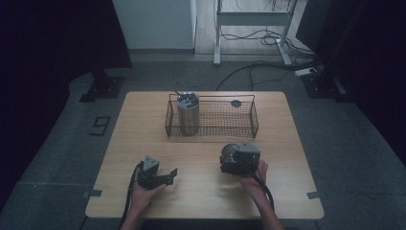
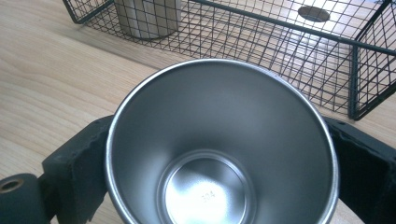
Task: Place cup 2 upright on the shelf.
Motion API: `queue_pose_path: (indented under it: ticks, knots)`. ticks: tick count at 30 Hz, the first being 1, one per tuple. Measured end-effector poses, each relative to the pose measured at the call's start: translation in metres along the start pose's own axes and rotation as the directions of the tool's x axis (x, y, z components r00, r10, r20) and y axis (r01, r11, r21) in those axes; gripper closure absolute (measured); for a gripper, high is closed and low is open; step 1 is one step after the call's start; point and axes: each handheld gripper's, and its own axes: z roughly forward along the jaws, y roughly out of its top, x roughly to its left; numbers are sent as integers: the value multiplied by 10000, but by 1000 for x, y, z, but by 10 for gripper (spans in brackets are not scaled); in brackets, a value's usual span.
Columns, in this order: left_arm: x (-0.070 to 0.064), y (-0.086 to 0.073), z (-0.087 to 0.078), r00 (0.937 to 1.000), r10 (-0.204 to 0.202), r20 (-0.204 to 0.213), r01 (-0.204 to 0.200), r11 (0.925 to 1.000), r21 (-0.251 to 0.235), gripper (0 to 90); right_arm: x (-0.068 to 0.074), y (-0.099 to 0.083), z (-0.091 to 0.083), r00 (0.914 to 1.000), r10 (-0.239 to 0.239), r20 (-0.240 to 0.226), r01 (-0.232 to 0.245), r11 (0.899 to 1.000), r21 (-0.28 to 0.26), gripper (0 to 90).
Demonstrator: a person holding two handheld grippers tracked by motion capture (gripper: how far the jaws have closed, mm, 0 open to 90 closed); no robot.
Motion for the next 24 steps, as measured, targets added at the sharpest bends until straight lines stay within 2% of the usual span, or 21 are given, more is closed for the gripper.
queue_pose_path:
  ticks: [3, 12, 13, 14, 15, 24]
  knots:
    - [0, 0, 0, 10000, 5, 5, -5, 10000, 6, 143, 0, -1, 0, 9997, -243, 38, 243, 9997, 52, 51]
    - [-2, -1, 2, 10000, 46, 34, -46, 9999, 108, 143, -2, -1, 0, 9994, -348, -85, 348, 9994, 56, 55]
    - [-2, 0, 1, 9996, -119, 256, 117, 9999, 87, 144, -2, -1, 1, 9992, -378, -138, 379, 9993, 45, 56]
    - [-2, 0, 1, 9996, -119, 256, 117, 9999, 87, 145, -3, -1, 0, 9990, -407, -178, 408, 9991, 61, 56]
    - [-1, 1, 0, 9978, -347, 567, 350, 9994, -42, 145, -3, -1, 0, 9989, -420, -214, 421, 9991, 62, 57]
    - [0, 1, 0, 9992, -225, 319, 224, 9997, 43, 146, -6, -1, 0, 9989, -332, -345, 333, 9994, 24, 57]
